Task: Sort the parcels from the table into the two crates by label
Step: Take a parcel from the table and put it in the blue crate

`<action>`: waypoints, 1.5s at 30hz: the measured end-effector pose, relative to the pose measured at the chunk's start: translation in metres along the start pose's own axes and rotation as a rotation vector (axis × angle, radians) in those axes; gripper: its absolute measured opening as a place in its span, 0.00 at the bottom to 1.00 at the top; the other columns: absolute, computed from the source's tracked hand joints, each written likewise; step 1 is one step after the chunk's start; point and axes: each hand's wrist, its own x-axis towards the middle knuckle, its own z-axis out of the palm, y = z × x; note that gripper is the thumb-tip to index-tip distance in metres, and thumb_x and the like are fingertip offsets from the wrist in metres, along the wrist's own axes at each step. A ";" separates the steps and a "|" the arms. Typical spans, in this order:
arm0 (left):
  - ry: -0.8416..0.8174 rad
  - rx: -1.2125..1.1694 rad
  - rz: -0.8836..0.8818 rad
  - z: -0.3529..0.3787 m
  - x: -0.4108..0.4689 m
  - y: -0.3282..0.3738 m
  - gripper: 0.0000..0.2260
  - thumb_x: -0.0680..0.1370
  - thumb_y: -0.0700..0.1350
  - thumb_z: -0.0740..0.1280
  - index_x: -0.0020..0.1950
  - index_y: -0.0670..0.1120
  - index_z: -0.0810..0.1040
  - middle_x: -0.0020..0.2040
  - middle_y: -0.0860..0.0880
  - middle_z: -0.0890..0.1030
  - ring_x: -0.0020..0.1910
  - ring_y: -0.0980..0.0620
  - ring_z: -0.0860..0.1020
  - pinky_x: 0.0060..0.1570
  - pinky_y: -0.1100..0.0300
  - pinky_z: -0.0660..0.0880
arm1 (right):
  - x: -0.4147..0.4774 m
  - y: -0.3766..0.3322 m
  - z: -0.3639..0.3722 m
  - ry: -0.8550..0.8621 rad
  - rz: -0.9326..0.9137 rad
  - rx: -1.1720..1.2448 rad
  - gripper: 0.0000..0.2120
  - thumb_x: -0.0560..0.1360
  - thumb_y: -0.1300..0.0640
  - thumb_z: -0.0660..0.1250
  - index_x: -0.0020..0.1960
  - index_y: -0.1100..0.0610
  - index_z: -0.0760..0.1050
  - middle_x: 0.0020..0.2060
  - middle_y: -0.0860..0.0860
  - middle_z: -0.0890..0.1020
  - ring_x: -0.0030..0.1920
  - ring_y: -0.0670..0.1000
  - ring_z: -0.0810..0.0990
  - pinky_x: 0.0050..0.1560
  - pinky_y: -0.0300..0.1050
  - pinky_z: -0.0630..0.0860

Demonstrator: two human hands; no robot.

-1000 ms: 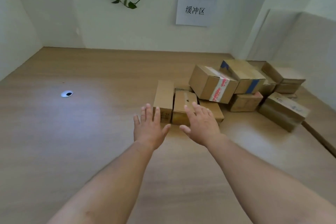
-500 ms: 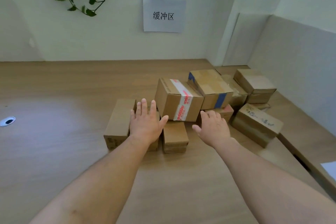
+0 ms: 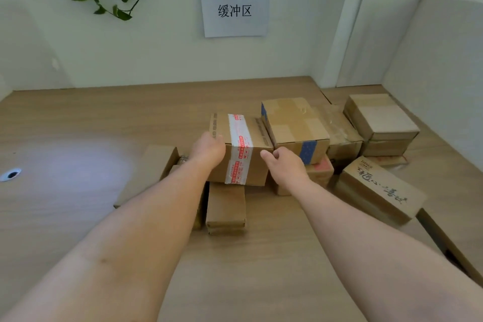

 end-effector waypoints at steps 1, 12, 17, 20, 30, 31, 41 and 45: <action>0.019 -0.041 -0.020 0.001 0.000 -0.001 0.17 0.84 0.48 0.56 0.72 0.44 0.66 0.66 0.43 0.74 0.62 0.44 0.74 0.59 0.50 0.75 | -0.001 0.001 0.000 -0.003 0.001 0.064 0.20 0.81 0.42 0.56 0.59 0.58 0.71 0.48 0.52 0.78 0.45 0.50 0.75 0.37 0.42 0.69; 0.097 -0.164 -0.212 -0.022 -0.036 -0.023 0.20 0.79 0.49 0.63 0.68 0.45 0.63 0.55 0.43 0.77 0.50 0.45 0.78 0.46 0.50 0.78 | -0.019 -0.002 -0.009 -0.167 0.011 0.241 0.15 0.80 0.44 0.57 0.55 0.55 0.70 0.43 0.50 0.79 0.41 0.53 0.80 0.34 0.45 0.78; -0.077 -0.195 -0.246 -0.024 -0.061 -0.034 0.16 0.79 0.42 0.65 0.65 0.45 0.68 0.54 0.44 0.77 0.53 0.46 0.78 0.57 0.49 0.77 | -0.031 -0.007 -0.013 -0.313 0.007 0.237 0.08 0.80 0.53 0.59 0.58 0.51 0.69 0.50 0.51 0.78 0.51 0.55 0.78 0.41 0.48 0.78; -0.083 -0.226 -0.238 -0.035 -0.074 -0.043 0.15 0.78 0.42 0.67 0.63 0.44 0.70 0.55 0.44 0.78 0.55 0.45 0.77 0.59 0.49 0.76 | -0.041 -0.014 -0.016 -0.345 -0.016 0.220 0.09 0.78 0.56 0.62 0.58 0.53 0.71 0.45 0.51 0.78 0.46 0.53 0.78 0.38 0.46 0.76; -0.016 -0.342 -0.177 -0.109 -0.140 -0.106 0.16 0.76 0.34 0.64 0.62 0.45 0.70 0.52 0.44 0.78 0.45 0.46 0.76 0.43 0.54 0.74 | -0.117 -0.072 0.016 -0.470 -0.100 0.227 0.25 0.72 0.60 0.72 0.60 0.53 0.60 0.49 0.53 0.76 0.50 0.56 0.80 0.46 0.58 0.81; 0.003 -0.334 -0.166 -0.119 -0.148 -0.116 0.17 0.75 0.34 0.64 0.62 0.46 0.70 0.51 0.44 0.77 0.46 0.47 0.75 0.42 0.54 0.74 | -0.129 -0.079 0.024 -0.494 -0.109 0.219 0.25 0.73 0.60 0.72 0.60 0.52 0.59 0.48 0.53 0.76 0.49 0.57 0.81 0.45 0.59 0.82; 0.170 -0.476 -0.364 -0.208 -0.257 -0.251 0.29 0.74 0.69 0.60 0.65 0.49 0.73 0.56 0.46 0.80 0.55 0.44 0.78 0.54 0.42 0.76 | -0.253 -0.157 0.118 -0.689 -0.287 0.086 0.25 0.76 0.36 0.61 0.65 0.51 0.65 0.55 0.52 0.77 0.53 0.57 0.80 0.37 0.53 0.82; 0.263 -0.579 -0.478 -0.234 -0.301 -0.303 0.40 0.70 0.77 0.53 0.70 0.50 0.69 0.60 0.44 0.78 0.60 0.41 0.75 0.56 0.41 0.74 | -0.303 -0.185 0.159 -0.719 -0.331 0.049 0.31 0.77 0.32 0.53 0.63 0.56 0.73 0.55 0.55 0.80 0.54 0.56 0.79 0.48 0.53 0.81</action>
